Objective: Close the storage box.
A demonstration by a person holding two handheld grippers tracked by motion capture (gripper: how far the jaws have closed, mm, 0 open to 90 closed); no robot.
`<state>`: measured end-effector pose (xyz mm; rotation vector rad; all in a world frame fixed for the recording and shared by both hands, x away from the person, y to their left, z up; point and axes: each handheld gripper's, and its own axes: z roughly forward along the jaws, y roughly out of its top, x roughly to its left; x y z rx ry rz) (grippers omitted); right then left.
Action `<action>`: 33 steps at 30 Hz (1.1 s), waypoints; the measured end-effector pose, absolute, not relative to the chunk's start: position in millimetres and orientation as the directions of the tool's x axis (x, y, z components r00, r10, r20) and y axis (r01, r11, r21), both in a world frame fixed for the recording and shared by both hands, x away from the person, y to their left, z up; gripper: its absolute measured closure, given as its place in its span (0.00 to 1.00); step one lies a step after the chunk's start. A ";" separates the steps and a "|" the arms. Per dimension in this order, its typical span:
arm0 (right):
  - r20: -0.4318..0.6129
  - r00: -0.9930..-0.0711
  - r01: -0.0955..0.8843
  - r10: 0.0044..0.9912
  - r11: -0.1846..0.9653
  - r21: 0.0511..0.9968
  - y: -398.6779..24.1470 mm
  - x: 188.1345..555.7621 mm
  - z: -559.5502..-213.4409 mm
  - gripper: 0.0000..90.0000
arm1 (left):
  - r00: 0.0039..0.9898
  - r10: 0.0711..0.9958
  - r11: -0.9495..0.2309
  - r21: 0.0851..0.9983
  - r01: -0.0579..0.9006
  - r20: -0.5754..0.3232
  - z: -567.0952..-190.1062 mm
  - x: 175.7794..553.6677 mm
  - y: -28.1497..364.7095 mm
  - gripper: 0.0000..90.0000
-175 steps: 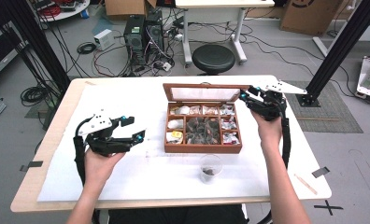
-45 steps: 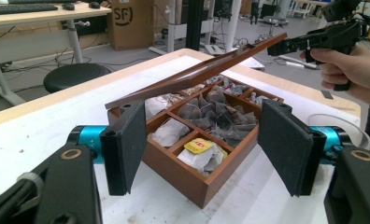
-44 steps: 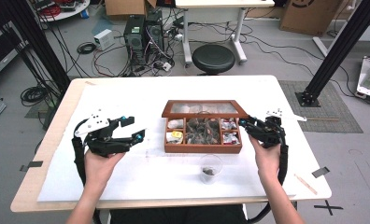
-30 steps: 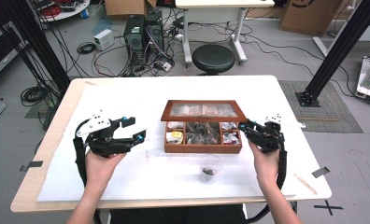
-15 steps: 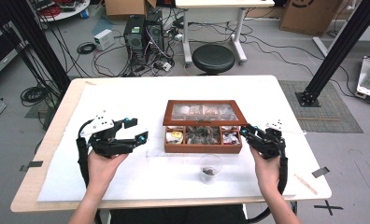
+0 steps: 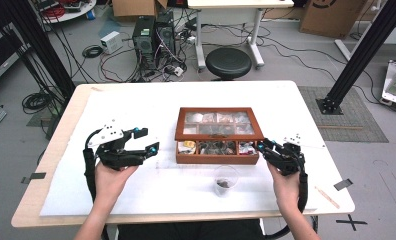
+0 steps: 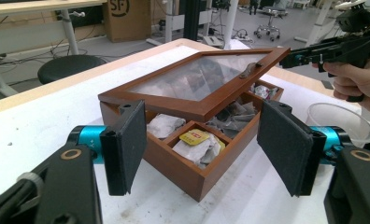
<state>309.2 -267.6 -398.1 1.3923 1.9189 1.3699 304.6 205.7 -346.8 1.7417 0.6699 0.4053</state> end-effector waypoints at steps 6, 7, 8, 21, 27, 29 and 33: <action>0.188 -0.431 0.488 0.882 0.053 0.871 -268.6 307.7 -402.9 0.75 | 0.776 0.627 -0.177 0.959 0.222 -0.064 -348.7 303.9 206.0 0.37; 0.190 -0.434 0.492 0.881 0.055 0.869 -269.5 307.5 -405.4 0.75 | 0.777 0.627 -0.177 0.959 0.221 -0.064 -349.1 304.0 206.0 0.37; 0.191 -0.435 0.495 0.880 0.057 0.867 -269.7 307.3 -406.3 0.75 | 0.777 0.626 -0.176 0.959 0.220 -0.063 -349.5 304.1 206.1 0.37; 0.183 -0.429 0.526 0.885 0.080 0.847 -269.7 306.0 -415.3 0.74 | 0.784 0.618 -0.186 0.957 0.222 -0.062 -351.8 308.3 204.0 0.37; 0.181 -0.430 0.538 0.885 0.090 0.838 -269.6 306.1 -418.2 0.74 | 0.784 0.618 -0.187 0.957 0.223 -0.062 -352.5 308.5 203.4 0.37; 0.183 -0.428 0.546 0.885 0.092 0.833 -269.4 306.0 -419.4 0.74 | 0.784 0.618 -0.186 0.957 0.223 -0.063 -352.6 308.5 203.1 0.37; 0.185 -0.428 0.559 0.884 0.098 0.823 -270.1 306.9 -422.4 0.73 | 0.784 0.617 -0.189 0.955 0.226 -0.064 -353.4 309.3 202.4 0.37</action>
